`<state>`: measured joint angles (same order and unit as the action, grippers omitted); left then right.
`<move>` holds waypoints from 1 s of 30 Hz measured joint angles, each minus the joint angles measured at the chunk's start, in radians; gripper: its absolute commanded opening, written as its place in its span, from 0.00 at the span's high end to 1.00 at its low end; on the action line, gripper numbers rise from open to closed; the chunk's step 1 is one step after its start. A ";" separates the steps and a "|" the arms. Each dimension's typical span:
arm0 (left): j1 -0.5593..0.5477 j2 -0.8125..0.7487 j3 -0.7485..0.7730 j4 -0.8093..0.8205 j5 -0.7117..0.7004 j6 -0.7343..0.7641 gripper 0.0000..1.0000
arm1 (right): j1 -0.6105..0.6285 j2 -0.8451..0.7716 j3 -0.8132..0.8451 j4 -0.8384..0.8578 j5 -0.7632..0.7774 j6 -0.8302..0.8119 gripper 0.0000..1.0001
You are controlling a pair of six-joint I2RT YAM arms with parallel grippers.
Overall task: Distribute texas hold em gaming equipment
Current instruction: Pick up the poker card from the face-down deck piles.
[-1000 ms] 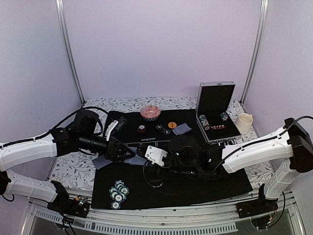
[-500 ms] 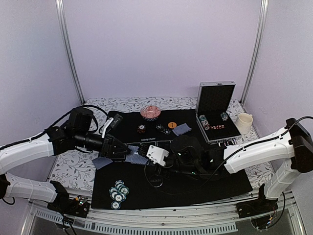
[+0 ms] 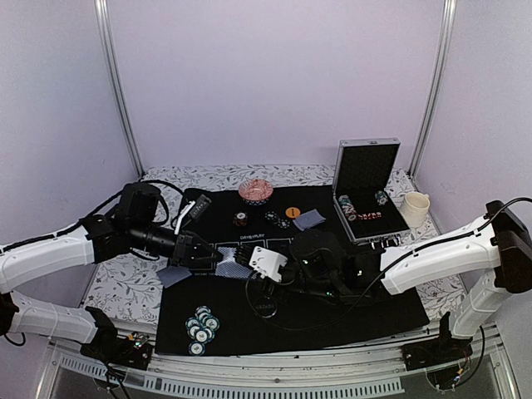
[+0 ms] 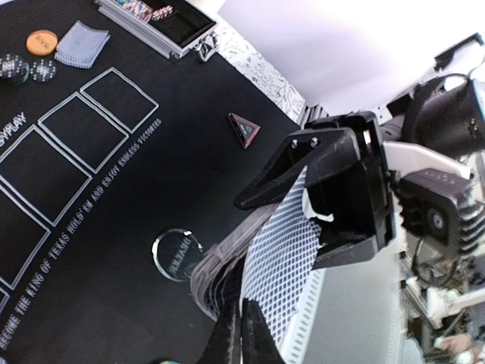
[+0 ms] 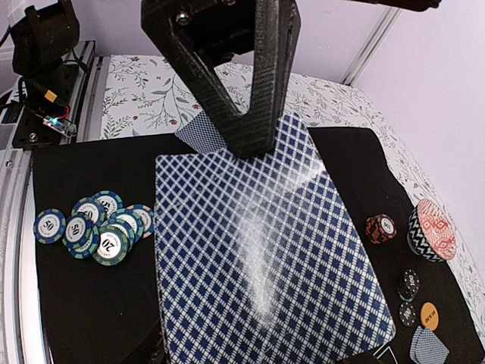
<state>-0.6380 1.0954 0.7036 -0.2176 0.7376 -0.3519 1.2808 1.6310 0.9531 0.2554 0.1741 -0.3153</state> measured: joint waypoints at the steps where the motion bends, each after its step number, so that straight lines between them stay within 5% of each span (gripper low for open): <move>1: 0.000 0.000 0.000 0.003 0.006 0.003 1.00 | 0.000 0.000 -0.002 0.000 0.001 0.000 0.51; 18: 0.061 -0.088 -0.011 0.047 0.044 -0.068 1.00 | -0.027 -0.085 -0.120 0.020 0.027 0.017 0.51; 30: 0.431 -0.103 -0.179 0.004 -0.062 -0.221 1.00 | -0.037 -0.228 -0.235 0.016 0.058 0.069 0.51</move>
<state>-0.2070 0.9928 0.5247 -0.2138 0.6754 -0.5732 1.2434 1.4029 0.7177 0.2710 0.2321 -0.2459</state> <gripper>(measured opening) 0.005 0.491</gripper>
